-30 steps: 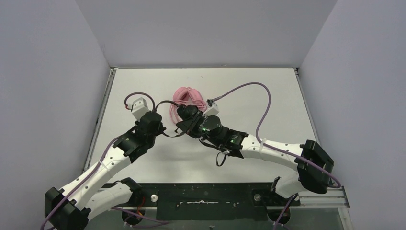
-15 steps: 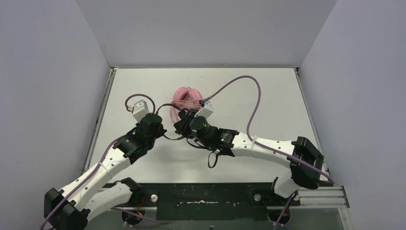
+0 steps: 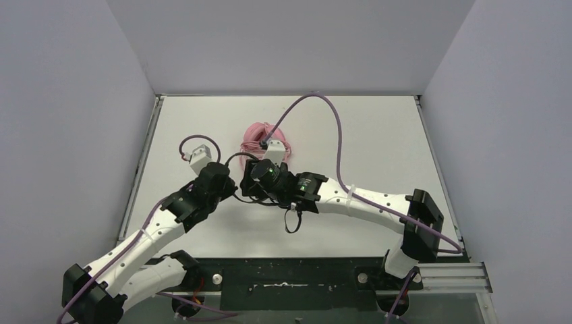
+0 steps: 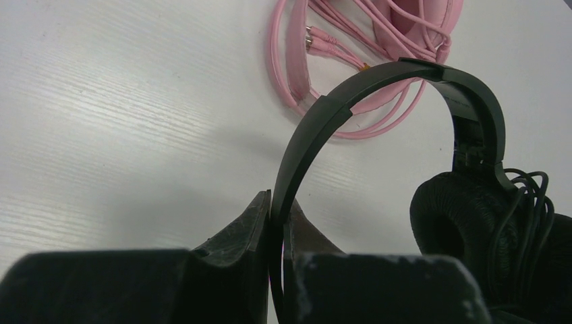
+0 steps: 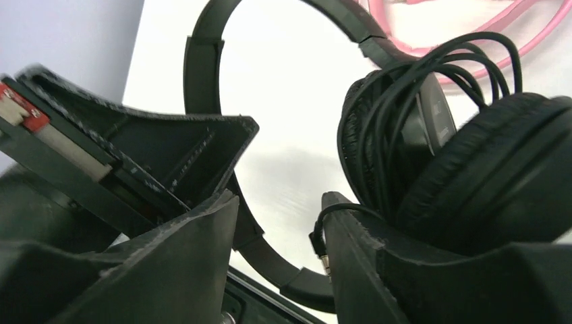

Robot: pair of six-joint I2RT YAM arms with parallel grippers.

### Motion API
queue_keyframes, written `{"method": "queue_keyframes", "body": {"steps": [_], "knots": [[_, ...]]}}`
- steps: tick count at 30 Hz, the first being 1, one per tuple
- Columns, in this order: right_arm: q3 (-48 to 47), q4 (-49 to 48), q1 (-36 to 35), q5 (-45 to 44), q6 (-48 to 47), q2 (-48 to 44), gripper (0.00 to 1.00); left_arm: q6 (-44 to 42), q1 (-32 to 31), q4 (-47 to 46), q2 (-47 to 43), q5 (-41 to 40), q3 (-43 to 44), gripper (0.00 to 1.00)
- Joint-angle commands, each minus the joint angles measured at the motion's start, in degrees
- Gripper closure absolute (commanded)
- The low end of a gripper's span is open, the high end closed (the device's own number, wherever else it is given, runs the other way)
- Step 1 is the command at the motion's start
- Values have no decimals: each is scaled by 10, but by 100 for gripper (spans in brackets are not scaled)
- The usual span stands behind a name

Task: Wrap the headphones
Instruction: Place the headphones at the center of the board.

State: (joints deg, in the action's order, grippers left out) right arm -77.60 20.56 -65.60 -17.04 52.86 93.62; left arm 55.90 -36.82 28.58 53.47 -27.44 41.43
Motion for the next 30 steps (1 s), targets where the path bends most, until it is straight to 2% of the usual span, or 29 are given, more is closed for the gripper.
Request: {"method": "queue_keyframes", "body": {"steps": [1, 9, 14, 19, 22, 26, 30], "knots": [[-11, 71, 5, 30, -47, -10, 46, 24, 7, -49, -18, 24, 17, 100], [-70, 159, 8, 82, -90, 0, 37, 23, 23, -58, -7, 43, 7, 100], [-85, 186, 9, 131, -106, 5, 36, 23, 32, -64, 2, 55, 7, 100], [-59, 120, 8, 229, -121, -33, 35, 16, 46, -68, 3, 66, 8, 100], [-67, 96, 9, 276, -142, -54, 29, 6, 59, -74, 5, 77, 2, 100], [-81, 96, 17, 284, -157, -70, 23, 2, 76, -68, 4, 96, -2, 100], [-95, 99, 33, 311, -172, -72, 22, -6, 77, -61, -4, 98, -5, 100]]}}
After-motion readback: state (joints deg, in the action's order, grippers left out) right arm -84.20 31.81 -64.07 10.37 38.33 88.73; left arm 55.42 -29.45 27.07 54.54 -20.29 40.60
